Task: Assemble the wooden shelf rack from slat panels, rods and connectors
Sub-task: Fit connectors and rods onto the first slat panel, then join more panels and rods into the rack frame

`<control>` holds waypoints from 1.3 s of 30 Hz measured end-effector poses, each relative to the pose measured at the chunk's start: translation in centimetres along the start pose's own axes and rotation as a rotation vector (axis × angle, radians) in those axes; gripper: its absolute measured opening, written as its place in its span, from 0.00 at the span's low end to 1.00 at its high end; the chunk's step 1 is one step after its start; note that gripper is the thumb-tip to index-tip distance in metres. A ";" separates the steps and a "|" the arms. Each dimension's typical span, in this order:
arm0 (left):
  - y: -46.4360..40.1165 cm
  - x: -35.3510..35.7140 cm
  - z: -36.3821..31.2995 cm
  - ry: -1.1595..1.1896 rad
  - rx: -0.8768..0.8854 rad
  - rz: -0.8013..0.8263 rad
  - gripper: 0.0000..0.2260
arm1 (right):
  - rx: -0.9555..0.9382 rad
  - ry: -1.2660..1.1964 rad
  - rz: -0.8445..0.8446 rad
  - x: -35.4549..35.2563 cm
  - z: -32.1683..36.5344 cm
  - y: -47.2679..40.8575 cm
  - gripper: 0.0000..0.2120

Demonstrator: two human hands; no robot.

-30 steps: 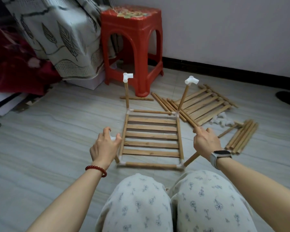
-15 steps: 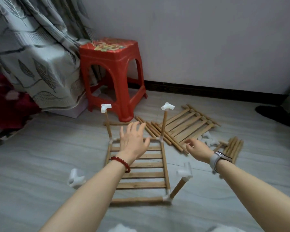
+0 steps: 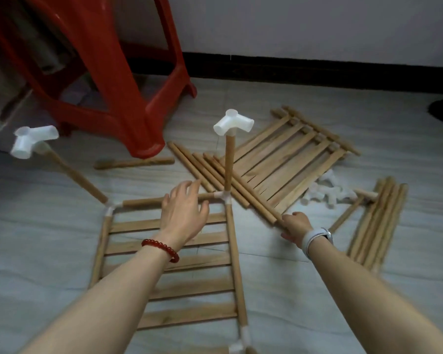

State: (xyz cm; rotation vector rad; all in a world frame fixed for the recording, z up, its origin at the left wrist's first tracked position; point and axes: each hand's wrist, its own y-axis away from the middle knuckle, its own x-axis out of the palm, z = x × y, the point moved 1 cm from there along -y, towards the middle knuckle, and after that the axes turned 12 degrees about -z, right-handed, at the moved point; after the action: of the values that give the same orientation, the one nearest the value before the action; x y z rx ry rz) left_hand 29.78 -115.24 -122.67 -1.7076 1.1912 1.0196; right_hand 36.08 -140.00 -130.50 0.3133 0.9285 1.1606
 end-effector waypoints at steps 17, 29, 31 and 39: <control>-0.7 -5.0 -4.8 0.160 0.115 0.033 0.18 | -0.338 -0.187 -0.351 -7.9 10.1 3.0 0.10; 1.6 -20.7 -12.6 0.386 0.266 -0.092 0.18 | -0.817 0.456 -0.575 -20.0 19.9 24.9 0.10; 3.8 -21.9 -14.4 0.464 0.282 -0.015 0.24 | -0.892 0.412 -0.543 -21.8 19.5 29.5 0.09; 12.1 -25.4 -16.0 0.643 0.391 -0.101 0.14 | -1.178 -0.137 -0.203 -24.0 16.6 42.3 0.10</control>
State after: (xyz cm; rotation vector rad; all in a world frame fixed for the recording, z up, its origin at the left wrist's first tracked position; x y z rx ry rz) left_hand 15.01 -124.87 -95.54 -1.7941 1.5545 0.1354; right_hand 19.25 -140.14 -81.96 -0.6351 0.0492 1.2840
